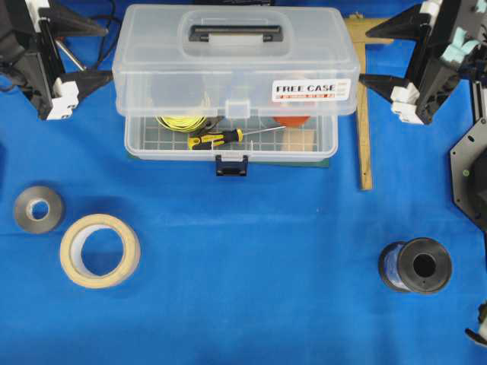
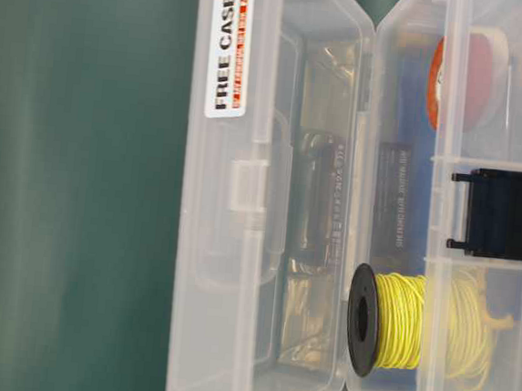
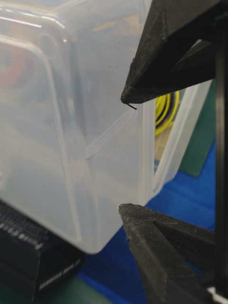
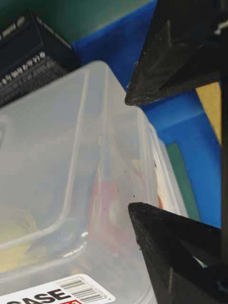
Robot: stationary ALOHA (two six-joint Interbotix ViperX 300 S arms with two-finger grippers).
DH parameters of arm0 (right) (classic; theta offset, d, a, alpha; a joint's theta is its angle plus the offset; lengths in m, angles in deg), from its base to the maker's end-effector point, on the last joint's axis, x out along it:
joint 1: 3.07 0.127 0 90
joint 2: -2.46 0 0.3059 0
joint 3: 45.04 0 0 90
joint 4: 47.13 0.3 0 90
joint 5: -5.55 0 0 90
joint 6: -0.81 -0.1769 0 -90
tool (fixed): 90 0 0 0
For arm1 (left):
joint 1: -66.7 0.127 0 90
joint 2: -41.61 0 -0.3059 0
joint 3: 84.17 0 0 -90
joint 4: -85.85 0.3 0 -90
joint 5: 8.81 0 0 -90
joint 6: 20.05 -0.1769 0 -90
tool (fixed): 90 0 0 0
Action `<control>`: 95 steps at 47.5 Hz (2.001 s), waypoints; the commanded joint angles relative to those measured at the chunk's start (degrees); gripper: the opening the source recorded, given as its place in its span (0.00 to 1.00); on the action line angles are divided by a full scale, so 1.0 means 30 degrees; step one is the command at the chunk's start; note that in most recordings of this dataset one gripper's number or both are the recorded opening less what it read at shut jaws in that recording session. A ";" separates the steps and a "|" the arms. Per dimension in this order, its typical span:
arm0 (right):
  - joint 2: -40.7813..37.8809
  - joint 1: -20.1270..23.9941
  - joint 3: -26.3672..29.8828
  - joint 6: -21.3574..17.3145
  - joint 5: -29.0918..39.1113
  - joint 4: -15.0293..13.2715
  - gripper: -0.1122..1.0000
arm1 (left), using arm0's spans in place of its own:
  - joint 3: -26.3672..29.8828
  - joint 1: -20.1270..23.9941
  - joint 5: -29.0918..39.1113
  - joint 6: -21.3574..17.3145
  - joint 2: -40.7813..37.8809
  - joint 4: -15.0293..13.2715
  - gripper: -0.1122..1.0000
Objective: Open the tool box with both arms.
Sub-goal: 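Swing the lid back with both grippers until it stands open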
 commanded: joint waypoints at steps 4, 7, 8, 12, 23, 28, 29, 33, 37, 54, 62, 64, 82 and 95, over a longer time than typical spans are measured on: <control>-0.0088 -0.0410 0.1348 -0.0205 -0.1201 0.0088 0.86 | 0.1582 0.0117 -0.0322 0.0059 -0.0059 -0.0088 0.93; -0.0088 -0.0645 0.1406 -0.0205 -0.1230 0.0088 0.86 | 0.1699 0.0293 -0.0264 0.0059 -0.0059 -0.0088 0.93; -0.0088 -0.0703 0.1406 -0.0205 -0.1230 0.0088 0.86 | 0.1729 0.0381 -0.0205 0.0059 -0.0059 -0.0059 0.93; -0.0088 -0.0908 0.1465 -0.0205 -0.1318 0.0117 0.86 | 0.1904 0.0703 0.0029 0.0059 -0.0059 -0.0059 0.93; -0.0176 -0.1494 0.1494 -0.0205 -0.1846 0.0117 0.86 | 0.2373 0.1406 0.0557 -0.0029 -0.0029 -0.0059 0.93; -0.0322 -0.2021 0.1553 -0.0176 -0.1904 0.0088 0.86 | 0.2432 0.1875 0.0557 -0.0557 -0.0117 -0.0088 0.93; -0.0352 -0.2139 0.1553 -0.0176 -0.1934 0.0117 0.86 | 0.2461 0.1963 0.0557 -0.0674 -0.0117 -0.0059 0.93; -0.0586 -0.2637 0.1611 -0.0146 -0.2051 0.0088 0.86 | 0.2520 0.2168 0.0557 -0.1055 -0.0234 -0.0059 0.93; -0.0850 -0.2959 0.1670 -0.0088 -0.2080 0.0088 0.86 | 0.2637 0.2432 0.0557 -0.1230 -0.0410 -0.0059 0.93; -0.2373 -0.4395 0.2227 -0.0059 -0.2285 -0.0264 0.86 | 0.3281 0.3369 0.0527 -0.2080 -0.1523 -0.0059 0.93; -0.2959 -0.5127 0.2520 -0.0059 -0.2285 -0.0439 0.86 | 0.3662 0.4102 0.0527 -0.2256 -0.1992 -0.0059 0.93; -0.3105 -0.5303 0.2607 -0.0029 -0.2285 -0.0498 0.86 | 0.3721 0.4277 0.0498 -0.2256 -0.2080 -0.0059 0.93; -0.4395 -0.6328 0.3398 -0.0029 -0.2344 -0.0879 0.86 | 0.4102 0.5684 0.0498 -0.2285 -0.2637 -0.0059 0.93; -0.5039 -0.6563 0.3809 -0.0029 -0.2344 -0.1025 0.86 | 0.4482 0.5977 0.0527 -0.2314 -0.3252 -0.0059 0.93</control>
